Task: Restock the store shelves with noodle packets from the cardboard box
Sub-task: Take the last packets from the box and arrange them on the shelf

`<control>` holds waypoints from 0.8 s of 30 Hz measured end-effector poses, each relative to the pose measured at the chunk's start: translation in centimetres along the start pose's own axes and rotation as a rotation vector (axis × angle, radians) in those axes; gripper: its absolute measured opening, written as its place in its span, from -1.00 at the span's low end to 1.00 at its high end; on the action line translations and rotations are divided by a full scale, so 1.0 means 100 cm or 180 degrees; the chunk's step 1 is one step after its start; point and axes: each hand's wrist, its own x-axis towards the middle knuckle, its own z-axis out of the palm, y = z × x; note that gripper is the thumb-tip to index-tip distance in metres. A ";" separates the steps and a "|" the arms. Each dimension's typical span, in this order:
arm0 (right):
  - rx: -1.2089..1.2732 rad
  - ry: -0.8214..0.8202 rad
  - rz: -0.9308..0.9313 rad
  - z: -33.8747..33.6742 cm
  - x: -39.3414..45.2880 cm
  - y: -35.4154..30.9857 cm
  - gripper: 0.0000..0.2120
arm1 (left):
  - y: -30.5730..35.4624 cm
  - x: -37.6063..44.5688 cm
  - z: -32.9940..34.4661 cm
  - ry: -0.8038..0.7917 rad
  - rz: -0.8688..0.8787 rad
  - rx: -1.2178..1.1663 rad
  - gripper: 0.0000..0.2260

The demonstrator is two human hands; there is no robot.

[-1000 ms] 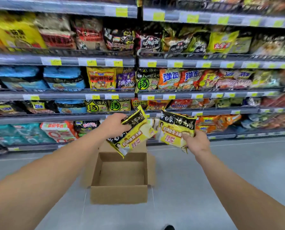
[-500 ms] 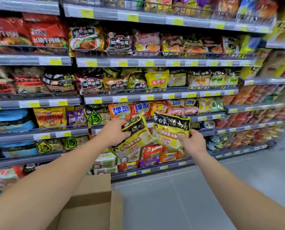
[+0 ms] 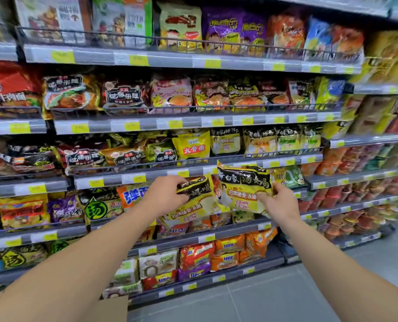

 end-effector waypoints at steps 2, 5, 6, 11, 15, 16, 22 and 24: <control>-0.0045 0.0053 -0.0092 -0.004 0.035 -0.005 -0.54 | 0.008 0.032 -0.001 0.0038 0.0072 0.0022 -0.56; -0.0094 0.0247 -0.0152 -0.008 0.082 -0.015 -0.62 | 0.018 0.083 -0.003 0.0156 0.0253 -0.0015 -0.56; -0.0137 0.0290 -0.0210 -0.006 0.101 -0.017 -0.64 | 0.019 0.101 -0.002 0.0195 0.0273 -0.0029 -0.55; -0.0234 0.0450 -0.0455 0.006 0.168 -0.019 -0.61 | 0.028 0.161 0.001 0.0276 0.0381 0.0021 -0.54; -0.0295 0.0427 -0.0681 0.013 0.209 -0.026 -0.67 | 0.032 0.200 0.002 0.0228 0.0350 0.0092 -0.54; -0.0270 0.0411 -0.0777 0.015 0.218 -0.027 -0.70 | 0.033 0.208 0.001 0.0225 0.0337 0.0090 -0.55; -0.0095 0.0154 -0.1171 0.032 0.287 -0.019 -0.73 | 0.040 0.239 0.005 0.0399 0.0138 0.0157 -0.56; -0.0090 0.0073 -0.1286 0.041 0.308 -0.009 -0.76 | 0.044 0.245 0.012 0.0447 0.0059 0.0184 -0.56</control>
